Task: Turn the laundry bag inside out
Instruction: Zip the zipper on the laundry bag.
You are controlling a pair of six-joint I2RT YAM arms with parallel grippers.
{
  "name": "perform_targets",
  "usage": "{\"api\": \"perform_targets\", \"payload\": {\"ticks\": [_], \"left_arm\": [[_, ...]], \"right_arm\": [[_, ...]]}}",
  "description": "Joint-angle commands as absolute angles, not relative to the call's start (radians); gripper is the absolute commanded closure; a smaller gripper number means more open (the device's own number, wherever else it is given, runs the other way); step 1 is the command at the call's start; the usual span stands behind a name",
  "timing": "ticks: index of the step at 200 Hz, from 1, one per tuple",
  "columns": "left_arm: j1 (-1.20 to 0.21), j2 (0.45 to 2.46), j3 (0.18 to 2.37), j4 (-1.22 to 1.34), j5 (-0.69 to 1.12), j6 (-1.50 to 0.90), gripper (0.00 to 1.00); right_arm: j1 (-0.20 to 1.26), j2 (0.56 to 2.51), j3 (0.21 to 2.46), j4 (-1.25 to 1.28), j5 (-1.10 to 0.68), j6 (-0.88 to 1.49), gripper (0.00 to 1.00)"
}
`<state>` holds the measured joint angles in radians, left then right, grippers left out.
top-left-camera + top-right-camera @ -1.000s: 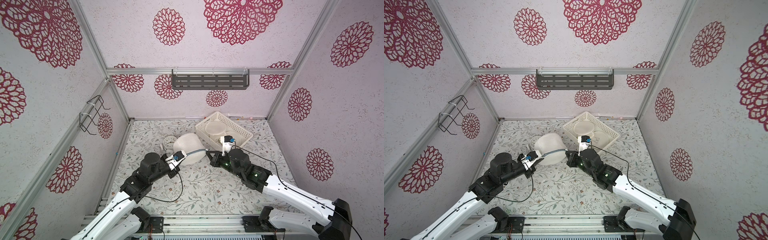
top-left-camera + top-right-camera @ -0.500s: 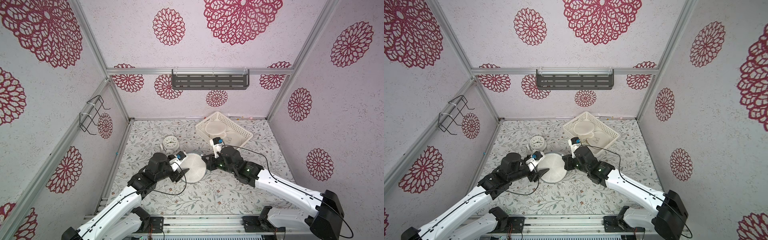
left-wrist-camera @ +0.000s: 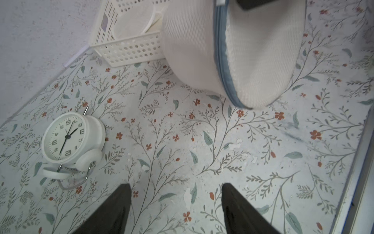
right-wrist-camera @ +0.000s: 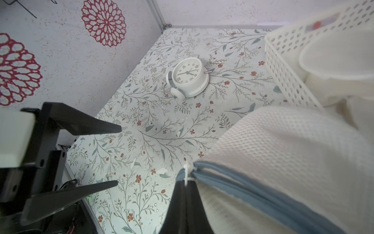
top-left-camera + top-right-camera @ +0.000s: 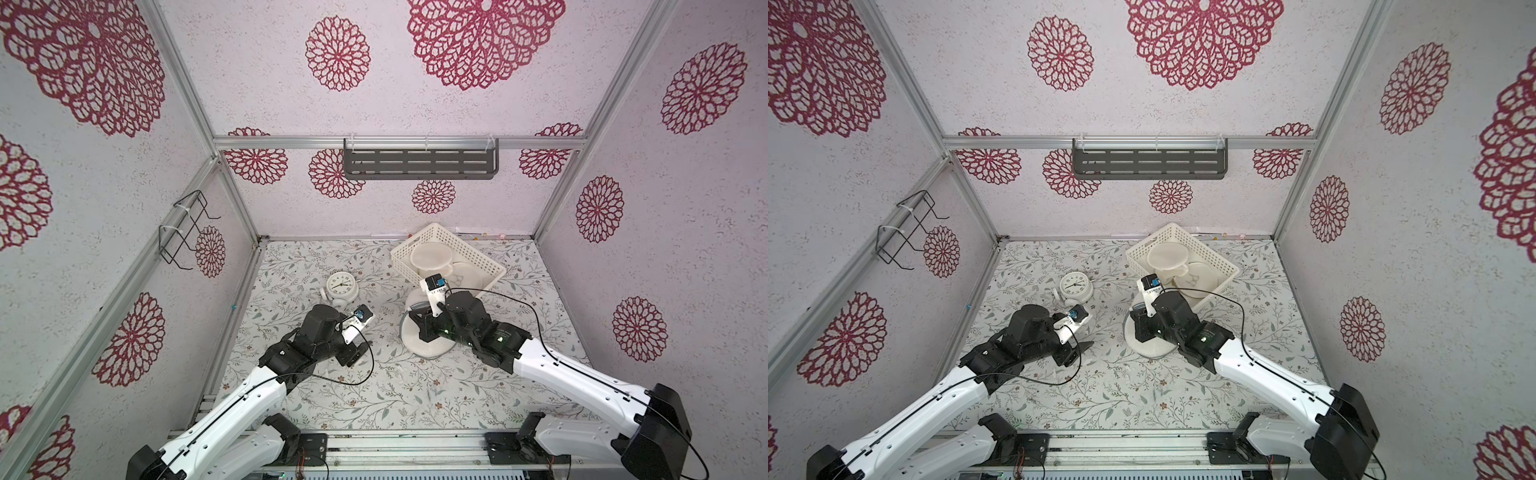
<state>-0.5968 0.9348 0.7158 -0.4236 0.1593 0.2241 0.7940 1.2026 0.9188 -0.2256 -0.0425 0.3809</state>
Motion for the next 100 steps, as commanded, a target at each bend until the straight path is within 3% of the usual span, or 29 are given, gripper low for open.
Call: {"api": "perform_targets", "payload": {"ticks": [1,41,69,100], "left_arm": [[-0.627,0.917,0.727,-0.259,0.284,0.159,0.24],[-0.649,1.037,0.735,-0.206,0.345,0.147,0.26],[-0.647,1.086,0.739,-0.206,0.337,0.164,0.40],[-0.646,1.093,0.730,-0.231,0.315,0.174,0.62]], "right_arm": [[0.790,1.189,0.899,-0.150,-0.103,0.318,1.00],[0.811,1.218,0.847,-0.040,-0.210,0.297,1.00],[0.830,1.257,0.847,-0.008,-0.236,0.300,1.00],[0.846,1.269,0.841,0.028,-0.251,0.320,1.00]]}}
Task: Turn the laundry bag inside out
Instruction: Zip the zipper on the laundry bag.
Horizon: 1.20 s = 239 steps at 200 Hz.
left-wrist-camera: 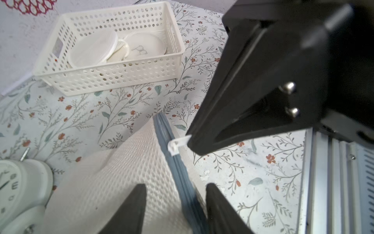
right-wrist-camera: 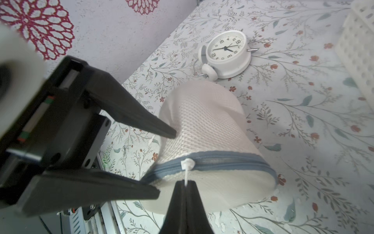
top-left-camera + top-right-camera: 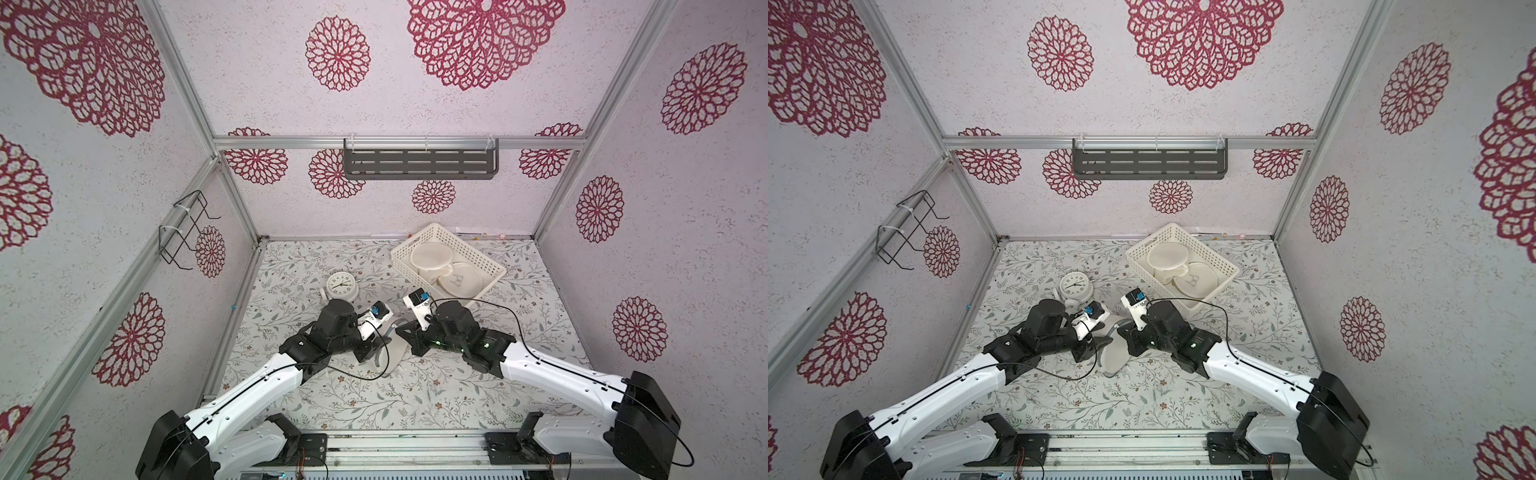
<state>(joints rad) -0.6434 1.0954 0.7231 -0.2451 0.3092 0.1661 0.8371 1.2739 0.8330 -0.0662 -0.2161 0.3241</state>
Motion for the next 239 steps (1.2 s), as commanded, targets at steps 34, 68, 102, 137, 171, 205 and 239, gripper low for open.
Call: {"api": "perform_targets", "payload": {"ticks": [34,68,102,137,171,205,239], "left_arm": [[-0.647,1.103,0.729,-0.245,0.308,0.181,0.78],[-0.647,1.118,0.742,-0.245,0.310,0.164,0.75],[-0.647,1.120,0.748,-0.244,0.285,0.179,0.98],[-0.648,1.070,0.733,-0.233,0.273,0.211,1.00],[-0.647,0.972,0.654,-0.106,0.204,0.188,1.00],[-0.649,0.945,0.591,-0.012,0.202,0.116,1.00],[-0.649,0.999,0.592,-0.053,0.210,0.119,0.84]], "right_arm": [[0.847,1.251,0.823,0.072,-0.253,0.346,1.00],[0.846,1.242,0.813,0.088,-0.262,0.363,1.00],[0.843,1.217,0.799,0.088,-0.219,0.390,1.00],[0.802,1.145,0.762,0.013,-0.084,0.493,1.00],[0.739,1.028,0.635,-0.053,-0.020,0.656,1.00],[0.724,0.962,0.552,-0.026,-0.032,0.724,1.00],[0.724,0.997,0.602,-0.022,-0.063,0.653,1.00]]}}
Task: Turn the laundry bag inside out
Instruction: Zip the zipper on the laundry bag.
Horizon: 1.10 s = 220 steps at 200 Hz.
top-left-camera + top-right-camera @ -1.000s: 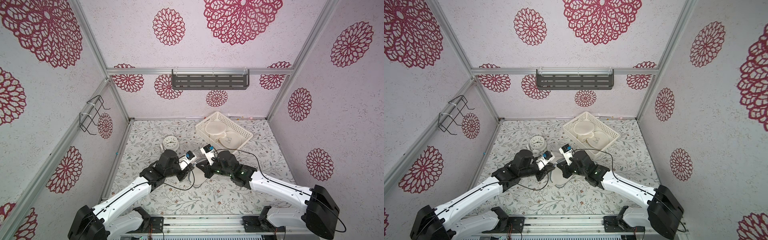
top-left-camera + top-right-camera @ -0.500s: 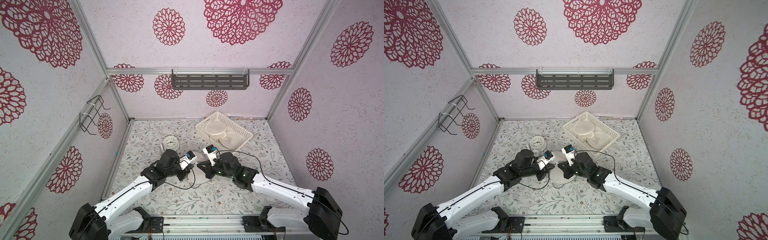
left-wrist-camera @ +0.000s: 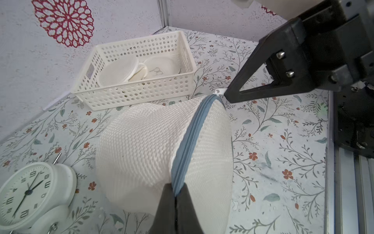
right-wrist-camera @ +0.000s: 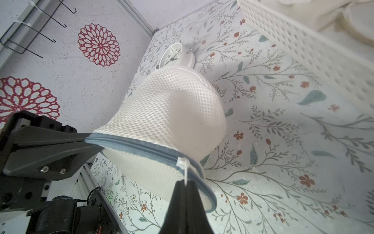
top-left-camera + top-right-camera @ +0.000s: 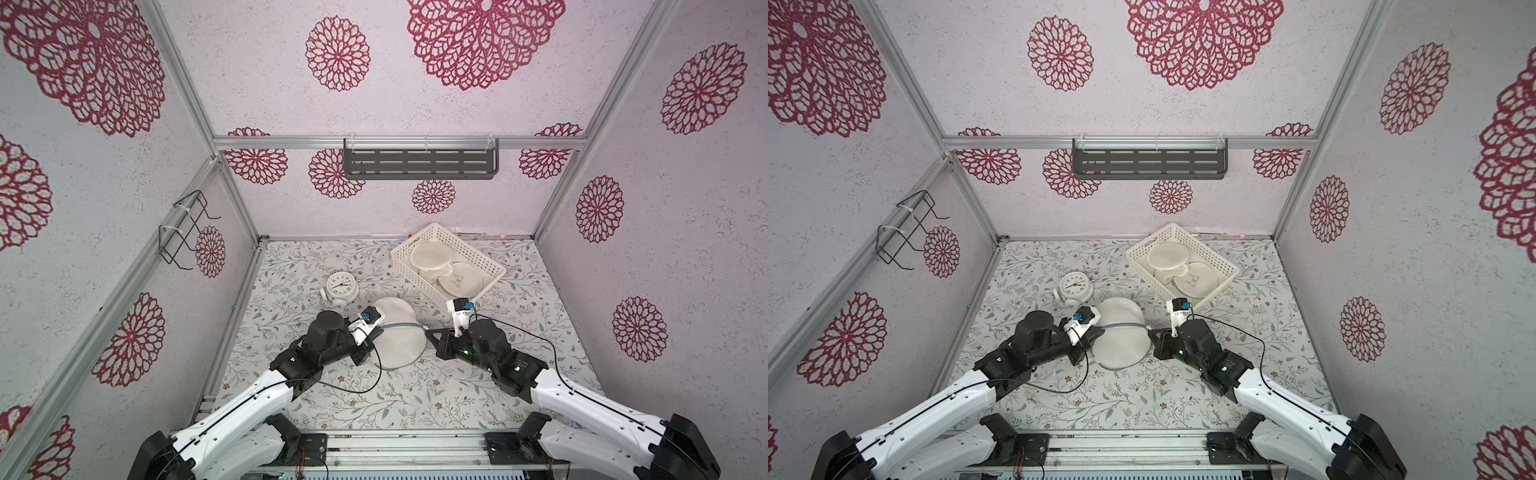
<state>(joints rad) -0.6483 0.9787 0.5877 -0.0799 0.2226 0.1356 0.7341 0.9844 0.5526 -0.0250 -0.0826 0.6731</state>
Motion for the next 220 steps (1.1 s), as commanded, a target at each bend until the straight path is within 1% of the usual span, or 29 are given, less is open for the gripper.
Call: {"api": "perform_targets", "payload": {"ticks": [1,8,22,48,67,81,114,132,150,163,189,220], "left_arm": [[-0.650,1.000,0.593,-0.056,0.210,0.120,0.83],[-0.649,1.004,0.601,-0.073,0.207,0.130,0.74],[-0.650,1.002,0.617,-0.109,0.195,0.158,0.61],[-0.650,0.980,0.655,-0.174,0.209,0.215,0.47],[-0.649,0.979,0.681,-0.220,0.236,0.234,0.42],[-0.650,0.984,0.696,-0.243,0.241,0.242,0.40],[-0.650,1.008,0.715,-0.256,0.205,0.276,0.35],[-0.650,1.026,0.733,-0.266,0.215,0.289,0.35],[-0.651,1.047,0.741,-0.265,0.248,0.286,0.38],[-0.652,1.068,0.745,-0.265,0.258,0.286,0.43],[-0.652,1.100,0.746,-0.258,0.262,0.301,0.57],[-0.653,1.115,0.739,-0.249,0.290,0.304,0.67]], "right_arm": [[0.724,0.998,0.605,-0.023,-0.064,0.648,1.00],[0.724,1.011,0.624,-0.036,-0.070,0.611,1.00],[0.727,1.039,0.664,-0.067,-0.089,0.535,1.00],[0.743,1.098,0.733,-0.102,-0.124,0.414,1.00],[0.768,1.140,0.771,-0.107,-0.146,0.354,1.00],[0.789,1.164,0.789,-0.107,-0.150,0.319,1.00],[0.829,1.205,0.824,-0.100,-0.169,0.255,1.00],[0.843,1.220,0.839,-0.095,-0.185,0.241,1.00],[0.856,1.224,0.840,-0.080,-0.197,0.240,1.00],[0.862,1.225,0.841,-0.070,-0.203,0.241,1.00],[0.868,1.220,0.836,-0.063,-0.200,0.245,1.00],[0.870,1.207,0.826,-0.043,-0.189,0.257,1.00]]}}
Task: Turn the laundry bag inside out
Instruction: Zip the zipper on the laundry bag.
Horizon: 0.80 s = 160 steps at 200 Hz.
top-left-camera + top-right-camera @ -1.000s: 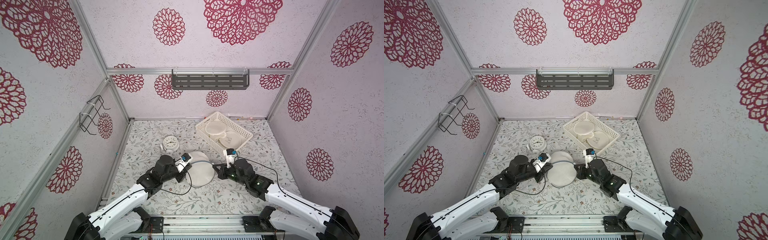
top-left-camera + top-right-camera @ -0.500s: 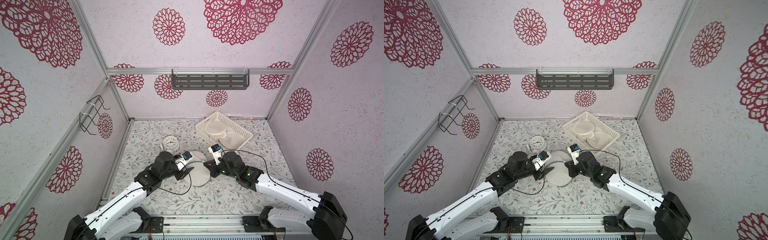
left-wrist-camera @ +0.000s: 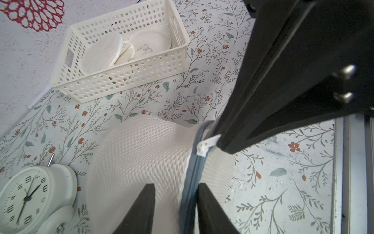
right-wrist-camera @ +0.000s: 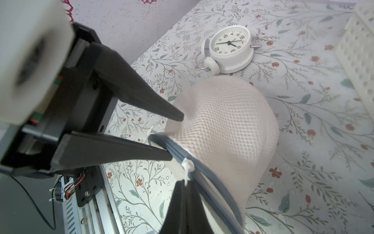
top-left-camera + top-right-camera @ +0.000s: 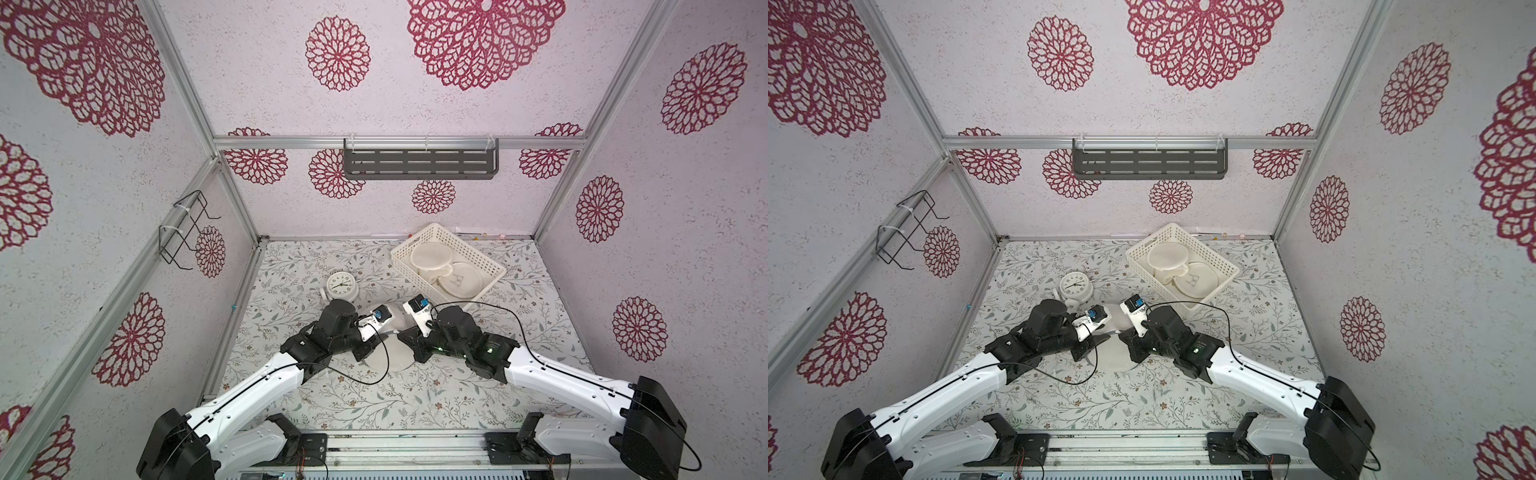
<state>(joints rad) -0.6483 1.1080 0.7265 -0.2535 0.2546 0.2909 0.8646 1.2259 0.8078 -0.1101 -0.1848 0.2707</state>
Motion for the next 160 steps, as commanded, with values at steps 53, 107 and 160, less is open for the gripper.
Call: {"api": "perform_targets", "payload": {"ticks": [53,107,160], "left_arm": [[-0.653,1.111,0.736,-0.229,0.308,0.290,1.00],[-0.653,1.010,0.660,-0.059,0.226,0.137,1.00],[-0.653,0.938,0.574,0.125,0.215,0.029,1.00]], "right_arm": [[0.868,1.173,0.794,-0.002,-0.093,0.357,1.00],[0.787,1.021,0.638,-0.108,0.073,0.721,1.00],[0.752,0.913,0.532,-0.087,0.050,0.823,1.00]]}}
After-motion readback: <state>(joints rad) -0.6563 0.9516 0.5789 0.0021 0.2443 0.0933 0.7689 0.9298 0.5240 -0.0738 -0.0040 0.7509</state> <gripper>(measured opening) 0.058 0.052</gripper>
